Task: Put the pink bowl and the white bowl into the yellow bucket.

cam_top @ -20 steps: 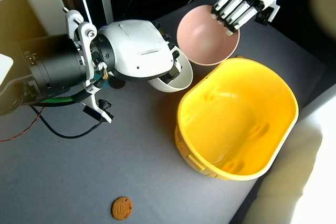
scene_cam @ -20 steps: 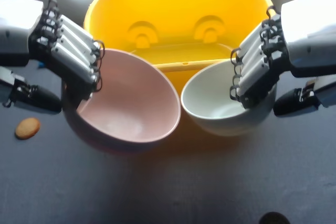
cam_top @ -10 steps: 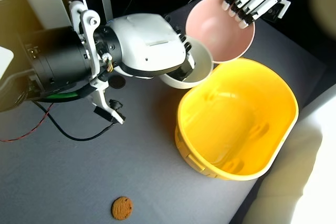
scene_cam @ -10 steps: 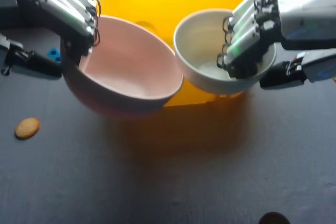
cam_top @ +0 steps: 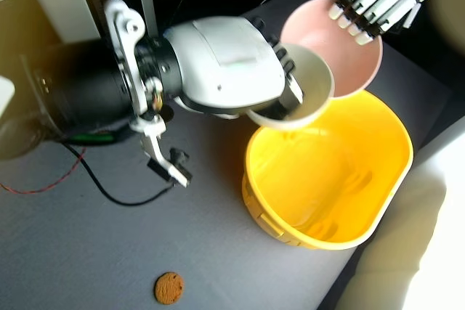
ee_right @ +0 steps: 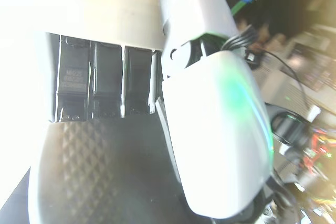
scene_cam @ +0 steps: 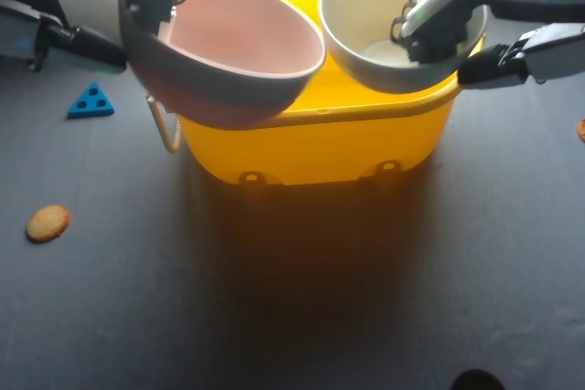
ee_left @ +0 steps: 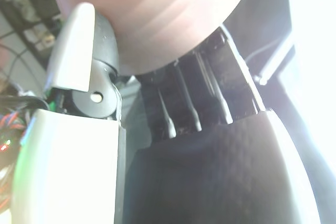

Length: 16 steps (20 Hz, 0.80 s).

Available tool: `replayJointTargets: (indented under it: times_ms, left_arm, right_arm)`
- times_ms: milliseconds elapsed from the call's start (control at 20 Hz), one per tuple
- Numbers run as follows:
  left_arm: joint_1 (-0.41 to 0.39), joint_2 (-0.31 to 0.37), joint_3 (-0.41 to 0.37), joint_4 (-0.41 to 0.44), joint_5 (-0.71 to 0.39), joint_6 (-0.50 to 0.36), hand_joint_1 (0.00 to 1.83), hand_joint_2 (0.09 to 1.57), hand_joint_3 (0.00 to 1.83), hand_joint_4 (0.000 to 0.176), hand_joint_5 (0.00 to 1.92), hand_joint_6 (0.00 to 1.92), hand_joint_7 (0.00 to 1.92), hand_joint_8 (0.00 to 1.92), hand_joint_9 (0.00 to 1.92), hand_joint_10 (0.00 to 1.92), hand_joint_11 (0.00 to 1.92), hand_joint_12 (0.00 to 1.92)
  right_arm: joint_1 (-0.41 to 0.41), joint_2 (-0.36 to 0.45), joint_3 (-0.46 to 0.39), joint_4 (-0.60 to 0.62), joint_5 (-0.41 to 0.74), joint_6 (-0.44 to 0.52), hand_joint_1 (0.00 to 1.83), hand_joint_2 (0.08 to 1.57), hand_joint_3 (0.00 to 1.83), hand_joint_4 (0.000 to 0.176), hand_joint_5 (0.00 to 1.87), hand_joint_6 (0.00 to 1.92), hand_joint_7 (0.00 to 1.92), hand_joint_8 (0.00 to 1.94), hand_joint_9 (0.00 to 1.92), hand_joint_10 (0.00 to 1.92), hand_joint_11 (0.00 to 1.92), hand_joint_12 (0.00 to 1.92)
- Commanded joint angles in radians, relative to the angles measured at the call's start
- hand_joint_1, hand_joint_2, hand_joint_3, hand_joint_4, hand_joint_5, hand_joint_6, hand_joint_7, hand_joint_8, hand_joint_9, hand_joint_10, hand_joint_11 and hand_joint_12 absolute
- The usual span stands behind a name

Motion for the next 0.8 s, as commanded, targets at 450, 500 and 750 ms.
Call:
replayJointTargets:
  times_ms: [450,500,750]
  left_arm:
    - [-0.031,-0.120,0.165,-0.098,0.003,0.013,1.35,1.20,0.00,0.000,0.71,1.30,0.85,1.22,0.76,1.41,0.59,1.29]
    - [-0.031,-0.137,0.186,-0.095,0.008,0.015,1.35,1.19,0.00,0.000,0.73,1.27,0.86,1.18,0.79,1.38,0.64,1.29]
    - [-0.031,-0.190,0.253,-0.080,0.010,0.028,1.36,1.18,0.00,0.000,0.76,1.24,0.89,1.16,0.79,1.33,0.66,1.26]
  right_arm:
    - [-0.020,-0.020,0.073,0.109,0.057,-0.029,1.38,1.10,0.00,0.000,0.90,1.03,1.03,0.88,1.00,1.09,0.82,1.18]
    - [-0.024,-0.026,0.085,0.115,0.057,-0.029,1.38,1.11,0.00,0.000,0.88,1.07,1.01,0.89,0.98,1.12,0.80,1.19]
    - [-0.050,-0.052,0.139,0.137,0.057,-0.029,1.38,1.11,0.00,0.000,0.88,1.08,1.01,0.89,0.98,1.12,0.80,1.20]
